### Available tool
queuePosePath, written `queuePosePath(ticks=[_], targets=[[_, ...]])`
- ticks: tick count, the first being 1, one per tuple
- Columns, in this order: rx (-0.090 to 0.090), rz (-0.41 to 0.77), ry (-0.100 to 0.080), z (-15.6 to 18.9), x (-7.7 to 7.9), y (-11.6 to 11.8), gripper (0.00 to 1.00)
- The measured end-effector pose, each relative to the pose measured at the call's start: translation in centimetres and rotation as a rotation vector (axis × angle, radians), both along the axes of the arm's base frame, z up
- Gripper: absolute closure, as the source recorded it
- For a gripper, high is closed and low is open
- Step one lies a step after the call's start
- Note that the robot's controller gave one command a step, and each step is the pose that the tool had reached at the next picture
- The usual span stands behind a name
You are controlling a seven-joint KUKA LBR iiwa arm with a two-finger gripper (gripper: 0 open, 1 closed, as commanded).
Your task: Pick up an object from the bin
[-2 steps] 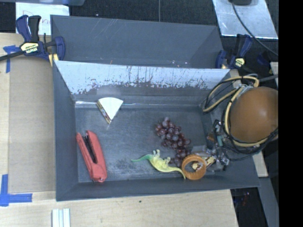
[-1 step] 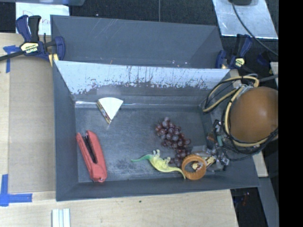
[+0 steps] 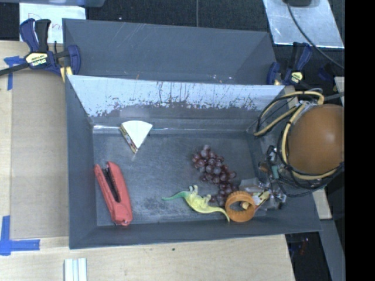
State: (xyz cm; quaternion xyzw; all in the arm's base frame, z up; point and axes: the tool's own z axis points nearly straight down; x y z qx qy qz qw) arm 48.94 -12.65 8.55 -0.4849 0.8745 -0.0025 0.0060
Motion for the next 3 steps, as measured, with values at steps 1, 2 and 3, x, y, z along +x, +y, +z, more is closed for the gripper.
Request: queuePosePath(ticks=[1,2,3], targets=[[-0.001,-0.002,-0.004,1.2,0.1,-0.1,1.00],[0.001,-0.003,0.000,3.5,0.0,0.0,1.00],[0.002,-0.004,0.001,7.7,0.0,0.0,1.00]])
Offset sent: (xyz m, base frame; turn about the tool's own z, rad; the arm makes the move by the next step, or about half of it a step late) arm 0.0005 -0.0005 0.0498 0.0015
